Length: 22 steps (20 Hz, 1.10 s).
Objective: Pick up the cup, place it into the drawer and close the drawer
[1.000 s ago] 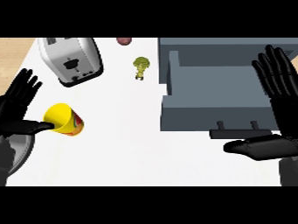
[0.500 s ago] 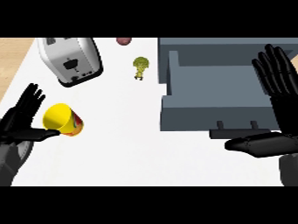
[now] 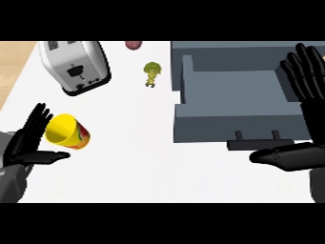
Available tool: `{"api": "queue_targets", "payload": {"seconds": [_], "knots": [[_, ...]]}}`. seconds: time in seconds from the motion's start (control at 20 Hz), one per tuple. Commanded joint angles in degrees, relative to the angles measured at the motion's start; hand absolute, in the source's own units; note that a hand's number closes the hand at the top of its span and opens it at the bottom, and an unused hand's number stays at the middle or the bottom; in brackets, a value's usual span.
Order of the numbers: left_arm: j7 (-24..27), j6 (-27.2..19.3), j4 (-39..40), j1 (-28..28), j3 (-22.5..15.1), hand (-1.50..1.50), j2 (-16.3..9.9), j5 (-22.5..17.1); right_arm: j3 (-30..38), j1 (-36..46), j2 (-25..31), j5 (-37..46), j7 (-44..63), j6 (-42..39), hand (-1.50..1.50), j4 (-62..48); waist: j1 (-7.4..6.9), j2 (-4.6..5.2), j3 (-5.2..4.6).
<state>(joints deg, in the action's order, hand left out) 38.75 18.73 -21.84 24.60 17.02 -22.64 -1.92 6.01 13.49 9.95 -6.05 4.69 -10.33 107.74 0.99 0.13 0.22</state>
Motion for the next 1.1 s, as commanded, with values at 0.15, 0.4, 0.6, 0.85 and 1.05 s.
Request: {"api": "queue_targets", "payload": {"seconds": [0.15,0.4,0.6,0.85,1.05], "knots": [[10.94,0.19,10.82,1.03,0.72,-1.50,-0.48,2.18,0.73,3.95,0.62,-0.20,2.29,0.77,-1.50,-1.37,0.38,0.51,-0.45],[11.14,0.18,13.68,3.75,1.43,-1.50,-0.64,2.18,-0.29,4.52,0.74,-0.58,4.98,0.60,-1.50,0.39,0.84,0.59,-0.50],[11.86,0.23,13.80,4.63,1.59,-1.50,-1.10,2.34,-0.98,0.39,-1.25,0.78,-1.57,-0.02,-1.50,-1.76,1.19,0.87,-0.53],[13.87,1.82,14.27,3.97,0.60,-1.50,-0.88,3.62,1.00,3.80,0.85,-1.32,3.73,0.40,-1.50,0.45,1.12,0.85,-0.58],[13.38,0.80,14.37,5.66,0.63,-1.50,1.71,3.62,2.25,4.75,2.54,-1.61,3.22,-0.85,-1.50,-1.45,0.96,0.72,-0.51]]}}
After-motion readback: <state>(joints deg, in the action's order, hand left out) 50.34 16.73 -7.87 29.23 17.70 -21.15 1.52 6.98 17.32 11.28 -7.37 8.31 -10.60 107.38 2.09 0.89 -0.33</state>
